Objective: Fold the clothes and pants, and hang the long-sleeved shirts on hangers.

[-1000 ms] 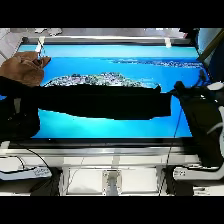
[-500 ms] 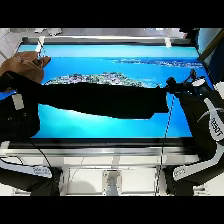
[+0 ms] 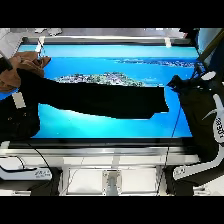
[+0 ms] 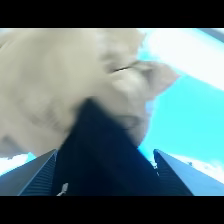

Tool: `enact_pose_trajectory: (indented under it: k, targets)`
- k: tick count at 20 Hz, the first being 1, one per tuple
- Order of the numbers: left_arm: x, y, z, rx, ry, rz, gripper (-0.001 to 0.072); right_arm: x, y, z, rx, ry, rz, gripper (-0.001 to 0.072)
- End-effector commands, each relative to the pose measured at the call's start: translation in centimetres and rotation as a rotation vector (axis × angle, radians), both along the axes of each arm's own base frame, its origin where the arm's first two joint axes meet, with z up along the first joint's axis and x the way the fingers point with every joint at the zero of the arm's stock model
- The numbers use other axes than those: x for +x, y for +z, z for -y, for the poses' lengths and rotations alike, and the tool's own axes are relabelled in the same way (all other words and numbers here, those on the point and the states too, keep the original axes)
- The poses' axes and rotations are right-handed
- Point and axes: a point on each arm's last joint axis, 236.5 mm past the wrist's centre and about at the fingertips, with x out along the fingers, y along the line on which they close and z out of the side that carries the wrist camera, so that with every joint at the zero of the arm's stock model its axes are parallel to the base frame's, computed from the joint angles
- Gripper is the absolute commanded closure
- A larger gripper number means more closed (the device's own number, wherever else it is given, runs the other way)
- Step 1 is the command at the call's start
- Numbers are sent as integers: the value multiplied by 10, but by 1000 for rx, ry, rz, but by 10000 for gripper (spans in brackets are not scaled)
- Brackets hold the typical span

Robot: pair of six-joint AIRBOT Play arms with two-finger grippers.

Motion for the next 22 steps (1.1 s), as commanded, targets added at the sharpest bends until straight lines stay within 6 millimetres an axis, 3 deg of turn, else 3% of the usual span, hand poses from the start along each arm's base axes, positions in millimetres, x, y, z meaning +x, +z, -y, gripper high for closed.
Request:
enact_pose_trajectory:
  k: [1,2,4,8,9,10,12,14,17,22]
  targets:
    - [1,51,75,171,-208,28,-1,-29,2,23,-105,70,-95,277]
    - [4,52,96,161,-243,32,-1,-32,-1,24,-109,77,-111,276]
    - [6,33,150,110,-346,-32,-2,-39,-10,20,-73,85,-150,263]
    - [7,-9,272,195,-608,-148,-2,-51,-30,-4,205,188,-168,234]
    - [6,-23,303,226,-667,-175,-2,-50,-39,0,222,181,-172,187]
    - [3,-38,335,248,-730,-198,-2,-49,-47,5,225,164,-176,93]
    - [-8,-68,393,259,-846,-243,-1,-45,-62,9,234,144,-180,80]
    - [-20,-99,436,267,-931,-290,-1,-43,-78,8,247,148,-189,79]
    - [-32,-126,467,278,-995,-332,-1,-35,-89,5,265,135,-169,80]
    - [-33,-133,471,278,-1003,-343,-1,-22,-93,-7,234,144,-144,81]
